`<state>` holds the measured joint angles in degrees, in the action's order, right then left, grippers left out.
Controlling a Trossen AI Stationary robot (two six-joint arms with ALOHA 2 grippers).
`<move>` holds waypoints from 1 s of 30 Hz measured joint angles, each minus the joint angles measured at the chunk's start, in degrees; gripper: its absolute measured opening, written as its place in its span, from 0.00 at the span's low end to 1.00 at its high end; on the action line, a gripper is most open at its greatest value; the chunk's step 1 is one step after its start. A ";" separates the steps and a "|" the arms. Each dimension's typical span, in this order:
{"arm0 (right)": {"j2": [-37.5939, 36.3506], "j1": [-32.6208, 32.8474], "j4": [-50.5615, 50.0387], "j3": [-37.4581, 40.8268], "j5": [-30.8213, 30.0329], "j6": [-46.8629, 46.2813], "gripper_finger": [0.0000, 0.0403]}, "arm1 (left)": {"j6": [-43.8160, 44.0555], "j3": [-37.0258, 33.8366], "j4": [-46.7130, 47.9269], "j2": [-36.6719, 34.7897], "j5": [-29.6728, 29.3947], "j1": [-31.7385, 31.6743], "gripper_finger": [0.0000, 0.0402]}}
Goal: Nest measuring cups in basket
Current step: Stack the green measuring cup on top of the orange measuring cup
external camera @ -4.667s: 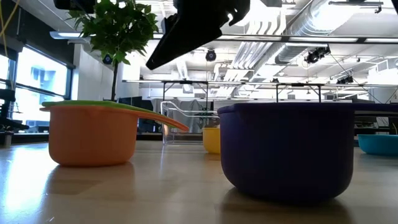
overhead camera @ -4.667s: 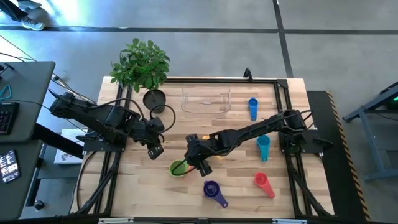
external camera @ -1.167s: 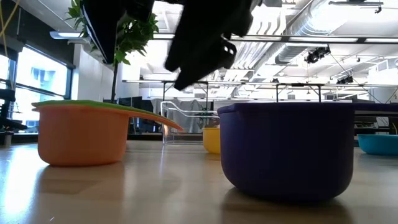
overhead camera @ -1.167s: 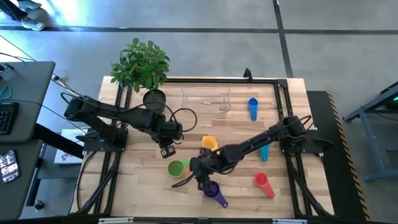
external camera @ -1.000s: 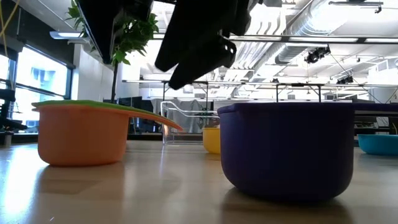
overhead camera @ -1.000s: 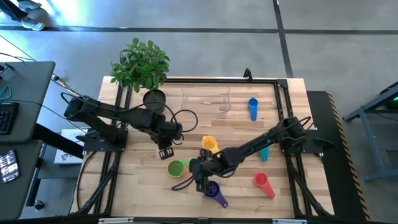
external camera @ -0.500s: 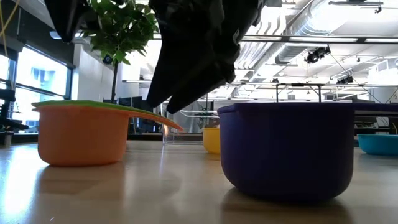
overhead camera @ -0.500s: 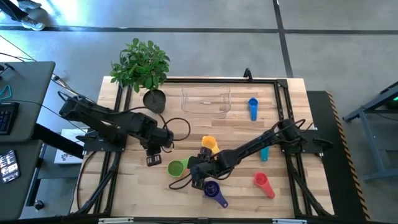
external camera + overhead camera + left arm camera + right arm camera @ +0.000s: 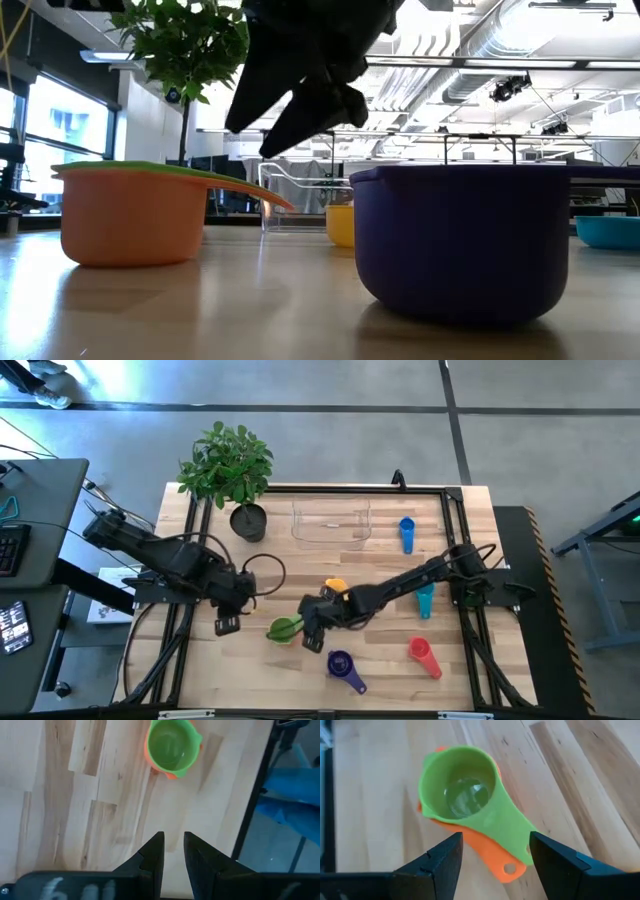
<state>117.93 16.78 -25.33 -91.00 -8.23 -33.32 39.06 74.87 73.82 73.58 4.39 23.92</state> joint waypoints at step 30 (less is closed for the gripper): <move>1.41 -18.18 -1.63 -0.02 43.36 33.84 0.55 | 14.15 -0.02 -0.37 -6.77 -3.85 0.46 0.16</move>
<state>119.34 -1.40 -26.96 -91.02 35.13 0.52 53.22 74.85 73.45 66.81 0.54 24.38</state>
